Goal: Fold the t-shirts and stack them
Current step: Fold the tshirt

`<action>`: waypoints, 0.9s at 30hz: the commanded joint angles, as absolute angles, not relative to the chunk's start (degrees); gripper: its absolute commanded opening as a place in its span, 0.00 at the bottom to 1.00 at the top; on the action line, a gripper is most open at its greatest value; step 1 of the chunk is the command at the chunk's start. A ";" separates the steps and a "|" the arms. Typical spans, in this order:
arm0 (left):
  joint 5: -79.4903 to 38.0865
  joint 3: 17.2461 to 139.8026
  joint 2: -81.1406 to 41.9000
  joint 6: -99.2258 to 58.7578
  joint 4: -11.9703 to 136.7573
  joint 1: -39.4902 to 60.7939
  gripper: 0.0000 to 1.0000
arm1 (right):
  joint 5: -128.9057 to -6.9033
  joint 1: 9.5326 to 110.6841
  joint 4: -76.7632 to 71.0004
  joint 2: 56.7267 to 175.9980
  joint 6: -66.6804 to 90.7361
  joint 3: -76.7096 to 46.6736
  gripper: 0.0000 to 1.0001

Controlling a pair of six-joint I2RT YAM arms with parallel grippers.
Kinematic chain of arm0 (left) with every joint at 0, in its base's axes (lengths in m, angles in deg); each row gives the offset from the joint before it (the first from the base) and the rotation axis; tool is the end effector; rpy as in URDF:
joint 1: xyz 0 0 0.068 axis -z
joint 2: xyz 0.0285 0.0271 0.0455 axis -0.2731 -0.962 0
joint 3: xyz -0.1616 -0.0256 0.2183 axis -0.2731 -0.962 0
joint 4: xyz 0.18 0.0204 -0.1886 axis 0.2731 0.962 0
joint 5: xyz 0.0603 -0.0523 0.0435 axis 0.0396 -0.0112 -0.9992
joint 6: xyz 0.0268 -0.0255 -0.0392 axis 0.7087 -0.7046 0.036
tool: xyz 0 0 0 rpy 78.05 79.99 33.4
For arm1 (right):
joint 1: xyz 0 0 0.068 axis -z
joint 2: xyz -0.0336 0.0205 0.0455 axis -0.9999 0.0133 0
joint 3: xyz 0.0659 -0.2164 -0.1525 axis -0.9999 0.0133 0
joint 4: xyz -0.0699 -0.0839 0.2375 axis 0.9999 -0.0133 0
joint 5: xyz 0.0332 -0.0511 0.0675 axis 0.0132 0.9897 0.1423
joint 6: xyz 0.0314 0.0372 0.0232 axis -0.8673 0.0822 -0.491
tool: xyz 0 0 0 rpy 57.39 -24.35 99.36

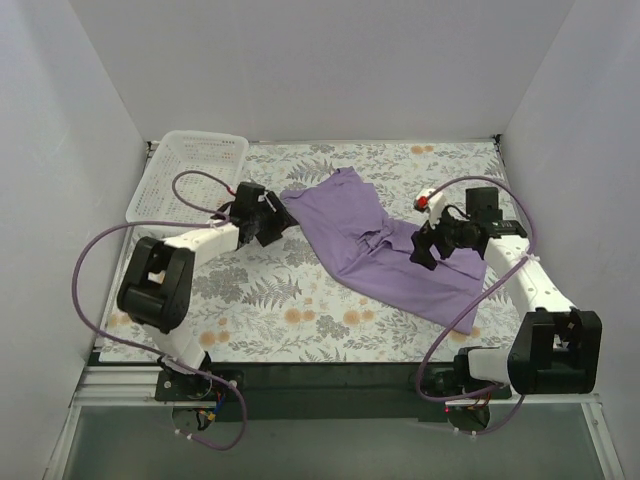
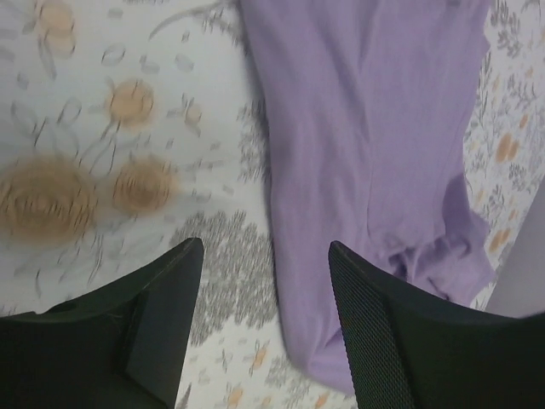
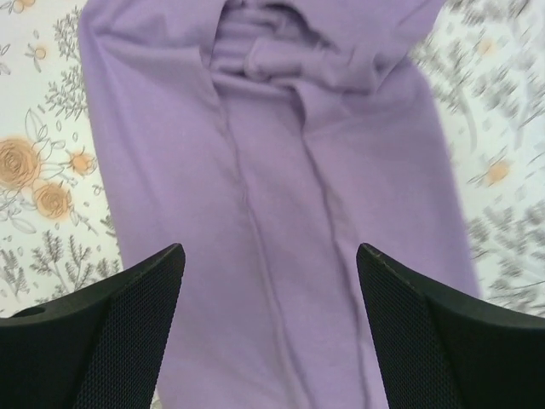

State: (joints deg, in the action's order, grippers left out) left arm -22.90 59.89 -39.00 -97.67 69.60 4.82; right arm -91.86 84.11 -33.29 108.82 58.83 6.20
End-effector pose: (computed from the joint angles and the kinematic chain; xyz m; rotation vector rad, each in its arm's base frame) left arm 0.3180 -0.1240 0.1810 -1.4304 2.2063 -0.9408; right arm 0.2605 0.0421 0.2630 -1.1000 2.0329 0.3710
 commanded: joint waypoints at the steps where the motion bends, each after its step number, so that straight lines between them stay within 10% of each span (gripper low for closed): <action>1: -27.02 69.09 -45.88 -97.34 71.70 4.37 0.59 | -101.30 88.52 -29.81 106.21 57.69 11.21 0.88; 10: -30.00 86.23 -62.68 -97.86 80.40 4.98 0.45 | -106.93 95.74 -27.51 105.07 56.55 15.26 0.88; 15: -34.57 90.46 -66.20 -96.81 82.60 5.16 0.09 | -107.90 96.27 -27.69 105.07 56.64 15.44 0.88; 27: -42.86 118.81 -81.66 -91.54 94.99 0.94 0.00 | -107.37 96.35 -28.30 106.82 56.46 14.91 0.87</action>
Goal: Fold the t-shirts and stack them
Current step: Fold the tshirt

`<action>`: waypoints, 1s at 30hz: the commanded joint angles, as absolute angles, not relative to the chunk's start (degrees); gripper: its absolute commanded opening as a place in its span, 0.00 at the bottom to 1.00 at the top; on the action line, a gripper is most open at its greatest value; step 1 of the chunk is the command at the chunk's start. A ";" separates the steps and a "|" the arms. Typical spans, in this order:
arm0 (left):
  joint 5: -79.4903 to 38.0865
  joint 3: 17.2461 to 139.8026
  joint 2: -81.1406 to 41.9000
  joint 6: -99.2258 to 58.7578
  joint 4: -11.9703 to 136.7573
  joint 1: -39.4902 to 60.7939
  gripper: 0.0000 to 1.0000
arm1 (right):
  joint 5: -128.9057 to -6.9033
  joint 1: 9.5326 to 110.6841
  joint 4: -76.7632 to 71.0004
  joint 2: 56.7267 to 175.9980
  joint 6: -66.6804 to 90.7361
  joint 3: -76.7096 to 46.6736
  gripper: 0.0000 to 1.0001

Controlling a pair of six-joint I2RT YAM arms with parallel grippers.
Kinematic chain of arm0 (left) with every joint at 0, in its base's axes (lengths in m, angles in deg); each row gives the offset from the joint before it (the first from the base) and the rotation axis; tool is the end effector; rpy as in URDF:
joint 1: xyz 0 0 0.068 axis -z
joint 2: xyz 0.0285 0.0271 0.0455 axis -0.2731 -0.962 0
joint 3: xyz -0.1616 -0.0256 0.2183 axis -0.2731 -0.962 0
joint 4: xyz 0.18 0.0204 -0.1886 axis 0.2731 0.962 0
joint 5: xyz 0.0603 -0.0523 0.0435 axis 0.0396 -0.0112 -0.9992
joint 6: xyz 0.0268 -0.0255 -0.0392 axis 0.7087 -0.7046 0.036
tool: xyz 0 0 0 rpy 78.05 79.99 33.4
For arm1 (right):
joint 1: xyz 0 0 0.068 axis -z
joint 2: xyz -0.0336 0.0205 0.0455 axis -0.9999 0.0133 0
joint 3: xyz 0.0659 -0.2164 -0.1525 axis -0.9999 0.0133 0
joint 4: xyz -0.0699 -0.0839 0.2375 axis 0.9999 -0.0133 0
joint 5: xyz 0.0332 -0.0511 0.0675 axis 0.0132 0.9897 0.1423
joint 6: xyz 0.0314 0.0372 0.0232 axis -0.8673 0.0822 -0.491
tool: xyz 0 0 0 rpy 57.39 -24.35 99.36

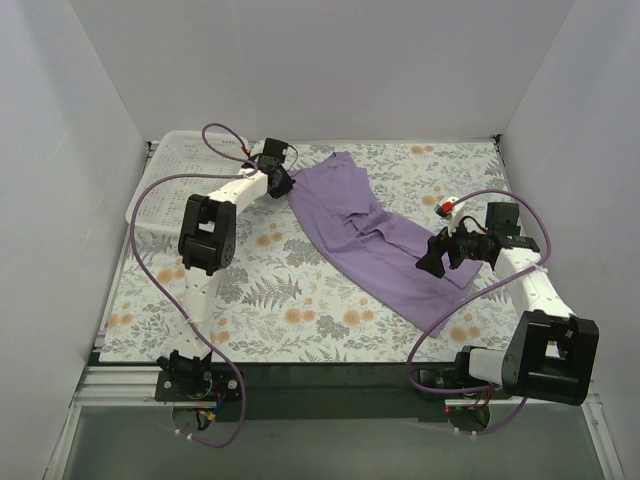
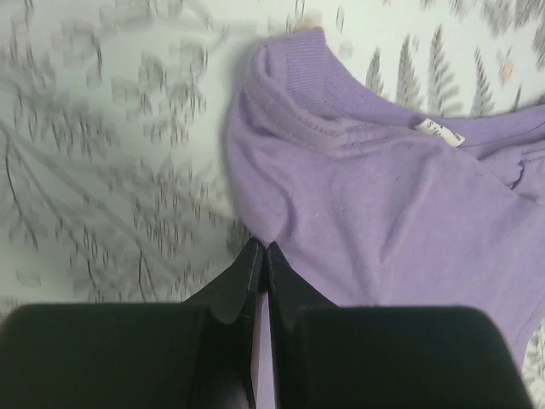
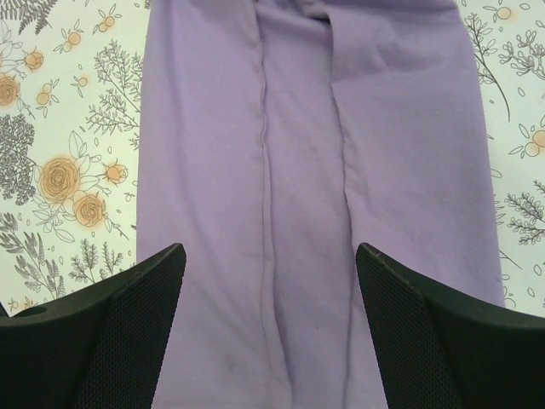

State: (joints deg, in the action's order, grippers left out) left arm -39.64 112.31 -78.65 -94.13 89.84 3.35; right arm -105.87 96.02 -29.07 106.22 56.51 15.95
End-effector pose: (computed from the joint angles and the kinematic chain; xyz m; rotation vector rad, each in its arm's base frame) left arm 0.4868 -0.1625 0.1500 -1.4678 2.1052 -0.5168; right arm 0.2408 -0.0031 0.2293 -0.8845 2.0403 0.5789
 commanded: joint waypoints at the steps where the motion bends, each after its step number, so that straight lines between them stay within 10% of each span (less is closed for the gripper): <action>1: -41.81 121.03 -82.72 -90.58 95.26 0.77 0.00 | -107.37 96.35 -28.56 107.00 56.63 14.91 0.88; 4: -36.20 128.16 -85.71 -87.76 95.79 0.68 0.01 | -106.67 96.35 -29.35 107.70 57.86 14.74 0.88; 8: -29.16 127.39 -82.04 -85.92 93.25 0.59 0.37 | -107.63 95.92 -33.03 108.93 63.37 14.21 0.87; 12: -21.16 116.86 -70.89 -84.25 85.34 0.68 0.52 | -101.95 87.94 -40.51 107.71 70.43 14.47 0.86; 22: -12.44 79.43 -28.75 -82.92 70.40 0.59 0.58 | -72.96 53.15 -36.22 102.07 61.92 21.94 0.85; 30: -12.09 52.34 2.76 -85.64 73.54 -0.20 0.63 | -60.71 47.05 -30.59 108.93 54.53 23.26 0.77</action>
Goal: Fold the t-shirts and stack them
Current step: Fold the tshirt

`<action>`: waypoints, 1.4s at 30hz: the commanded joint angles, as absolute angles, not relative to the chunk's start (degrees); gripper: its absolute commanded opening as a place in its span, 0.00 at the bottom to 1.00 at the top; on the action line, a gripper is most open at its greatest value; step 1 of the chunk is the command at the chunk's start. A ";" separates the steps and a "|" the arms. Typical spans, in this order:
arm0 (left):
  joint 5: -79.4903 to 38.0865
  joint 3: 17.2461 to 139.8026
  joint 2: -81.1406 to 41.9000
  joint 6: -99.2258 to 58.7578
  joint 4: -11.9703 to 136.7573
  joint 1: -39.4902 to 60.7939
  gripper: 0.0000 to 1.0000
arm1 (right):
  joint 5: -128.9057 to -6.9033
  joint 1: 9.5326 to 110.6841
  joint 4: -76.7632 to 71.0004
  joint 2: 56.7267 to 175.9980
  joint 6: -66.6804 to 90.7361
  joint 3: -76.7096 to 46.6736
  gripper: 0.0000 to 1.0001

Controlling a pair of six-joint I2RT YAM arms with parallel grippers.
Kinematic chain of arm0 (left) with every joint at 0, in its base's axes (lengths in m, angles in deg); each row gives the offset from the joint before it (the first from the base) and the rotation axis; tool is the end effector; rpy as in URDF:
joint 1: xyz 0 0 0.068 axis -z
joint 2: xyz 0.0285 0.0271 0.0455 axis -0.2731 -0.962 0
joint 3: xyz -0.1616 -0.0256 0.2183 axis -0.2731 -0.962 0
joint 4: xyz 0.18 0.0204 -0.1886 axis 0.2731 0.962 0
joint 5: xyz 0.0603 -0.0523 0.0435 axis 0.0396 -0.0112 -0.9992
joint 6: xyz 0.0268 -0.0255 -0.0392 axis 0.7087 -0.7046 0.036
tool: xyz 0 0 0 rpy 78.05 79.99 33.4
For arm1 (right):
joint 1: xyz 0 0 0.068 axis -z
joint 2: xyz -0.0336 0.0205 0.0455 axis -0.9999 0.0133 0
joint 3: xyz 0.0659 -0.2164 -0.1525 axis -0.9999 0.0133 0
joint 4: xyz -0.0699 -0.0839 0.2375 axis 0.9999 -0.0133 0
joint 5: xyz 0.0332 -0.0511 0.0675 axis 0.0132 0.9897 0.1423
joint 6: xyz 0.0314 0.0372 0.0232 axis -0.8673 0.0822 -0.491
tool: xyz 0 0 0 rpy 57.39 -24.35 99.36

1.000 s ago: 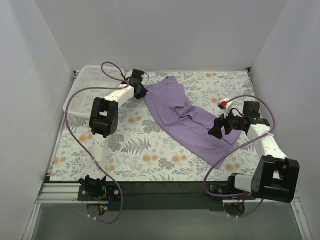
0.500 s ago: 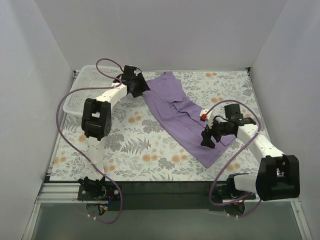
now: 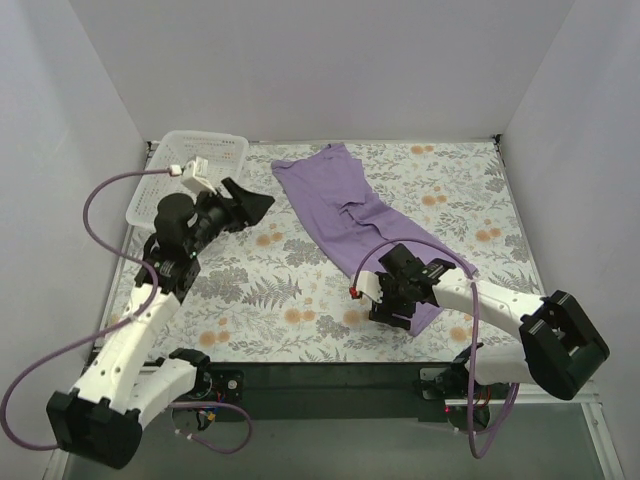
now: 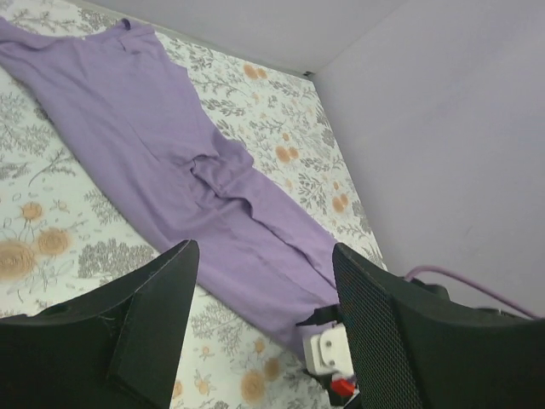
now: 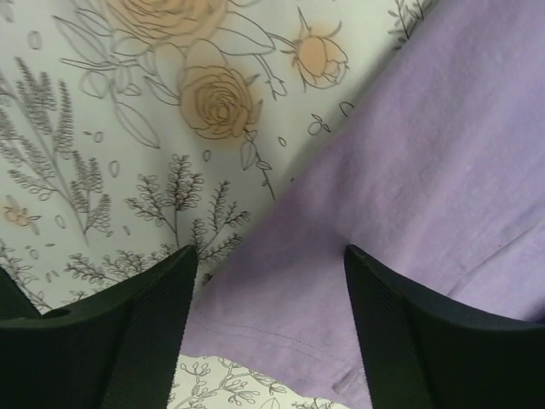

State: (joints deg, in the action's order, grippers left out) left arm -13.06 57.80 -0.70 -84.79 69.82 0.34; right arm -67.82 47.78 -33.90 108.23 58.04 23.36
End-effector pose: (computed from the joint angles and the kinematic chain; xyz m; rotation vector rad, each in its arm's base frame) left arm 0.2182 -0.0735 0.3524 -0.7809 1.8107 -1.3672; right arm 0.1608 0.1483 0.1709 -1.8023 2.0669 0.1920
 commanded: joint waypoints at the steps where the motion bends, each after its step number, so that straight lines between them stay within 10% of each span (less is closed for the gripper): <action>1: -12.00 49.54 7.31 -85.99 75.46 -0.12 0.63 | -60.79 46.96 -30.59 109.46 54.53 23.35 0.73; 13: -10.95 43.88 27.30 -90.57 87.78 -0.12 0.63 | -75.26 40.47 -37.87 111.40 57.59 22.65 0.14; 20: -8.05 42.66 29.51 -91.01 89.37 -0.12 0.63 | -84.95 35.36 -41.57 118.24 60.06 14.06 0.08; 23: -6.03 42.39 29.16 -90.40 89.46 -0.12 0.64 | -88.12 34.22 -45.68 124.48 61.46 8.34 0.15; 30: 5.30 40.81 24.68 -86.53 85.69 -0.20 0.64 | -87.51 39.65 -53.87 118.81 66.21 -0.02 0.70; 38: 15.60 42.03 17.30 -82.05 77.51 3.04 0.64 | -87.60 66.00 -55.46 97.27 75.08 5.49 0.93; 42: 3.96 42.48 11.60 -80.03 74.26 20.90 0.63 | -91.19 78.32 -57.92 87.86 89.73 12.70 0.98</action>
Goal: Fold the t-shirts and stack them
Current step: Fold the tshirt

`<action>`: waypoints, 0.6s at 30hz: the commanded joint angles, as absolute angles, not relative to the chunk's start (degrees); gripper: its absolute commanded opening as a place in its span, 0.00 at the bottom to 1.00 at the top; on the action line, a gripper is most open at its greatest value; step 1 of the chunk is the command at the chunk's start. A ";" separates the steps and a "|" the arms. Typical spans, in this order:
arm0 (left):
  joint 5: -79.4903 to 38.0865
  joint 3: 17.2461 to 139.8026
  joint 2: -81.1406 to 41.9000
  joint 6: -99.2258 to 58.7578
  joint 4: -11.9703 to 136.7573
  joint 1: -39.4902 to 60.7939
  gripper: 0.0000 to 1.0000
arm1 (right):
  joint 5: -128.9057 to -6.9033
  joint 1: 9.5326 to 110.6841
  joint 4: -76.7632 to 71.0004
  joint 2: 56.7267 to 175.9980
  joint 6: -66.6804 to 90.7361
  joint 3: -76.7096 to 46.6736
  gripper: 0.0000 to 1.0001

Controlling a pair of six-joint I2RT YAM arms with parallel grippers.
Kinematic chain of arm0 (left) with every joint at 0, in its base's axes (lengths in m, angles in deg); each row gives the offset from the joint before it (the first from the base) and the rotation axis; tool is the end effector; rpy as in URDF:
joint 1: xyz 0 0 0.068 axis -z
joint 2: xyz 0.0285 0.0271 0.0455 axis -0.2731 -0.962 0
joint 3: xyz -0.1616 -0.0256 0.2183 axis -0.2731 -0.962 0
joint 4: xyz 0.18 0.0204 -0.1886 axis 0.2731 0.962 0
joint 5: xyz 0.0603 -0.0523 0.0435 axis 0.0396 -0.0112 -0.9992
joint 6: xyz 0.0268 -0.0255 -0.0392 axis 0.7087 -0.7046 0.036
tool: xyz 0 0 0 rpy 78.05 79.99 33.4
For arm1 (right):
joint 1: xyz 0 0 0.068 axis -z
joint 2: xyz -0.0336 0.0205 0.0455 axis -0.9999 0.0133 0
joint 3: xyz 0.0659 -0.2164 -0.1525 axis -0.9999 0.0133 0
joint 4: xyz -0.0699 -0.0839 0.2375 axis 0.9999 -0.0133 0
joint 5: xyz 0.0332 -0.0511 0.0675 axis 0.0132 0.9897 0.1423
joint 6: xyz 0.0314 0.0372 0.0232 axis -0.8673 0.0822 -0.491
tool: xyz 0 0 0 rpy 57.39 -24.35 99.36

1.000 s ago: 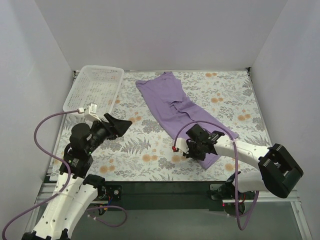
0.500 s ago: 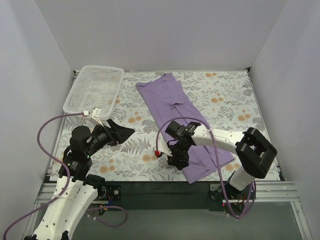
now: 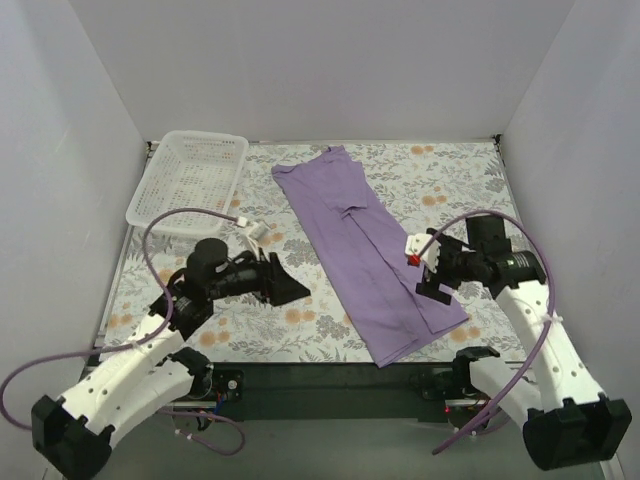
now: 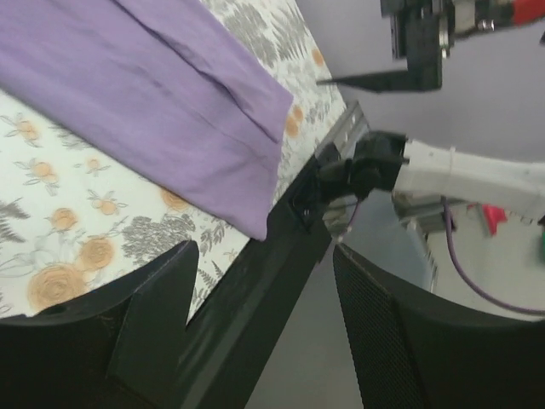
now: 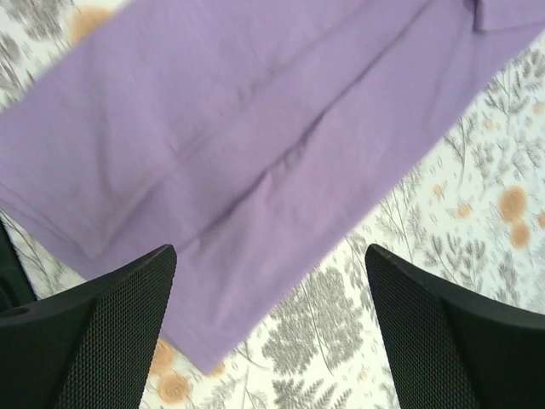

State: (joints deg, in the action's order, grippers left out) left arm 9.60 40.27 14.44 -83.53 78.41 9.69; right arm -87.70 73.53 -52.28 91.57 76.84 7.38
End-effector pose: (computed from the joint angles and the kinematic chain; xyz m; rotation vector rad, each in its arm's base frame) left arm 0.1415 -0.0921 0.2786 -0.4532 2.2826 -1.6943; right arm 0.1735 0.0658 0.2955 -1.5734 1.7774 0.2536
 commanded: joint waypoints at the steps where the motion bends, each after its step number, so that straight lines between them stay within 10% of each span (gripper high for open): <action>1: 0.08 42.74 9.92 -79.41 72.86 25.33 0.63 | -92.33 81.64 -58.01 84.19 96.47 14.37 0.98; 9: -25.70 44.06 -11.42 -62.21 65.75 58.21 0.61 | -97.79 93.35 -62.40 83.61 111.99 19.49 0.98; 18: -28.26 49.85 -29.17 -54.27 54.40 65.18 0.59 | -97.88 98.02 -68.11 93.28 110.43 14.74 0.96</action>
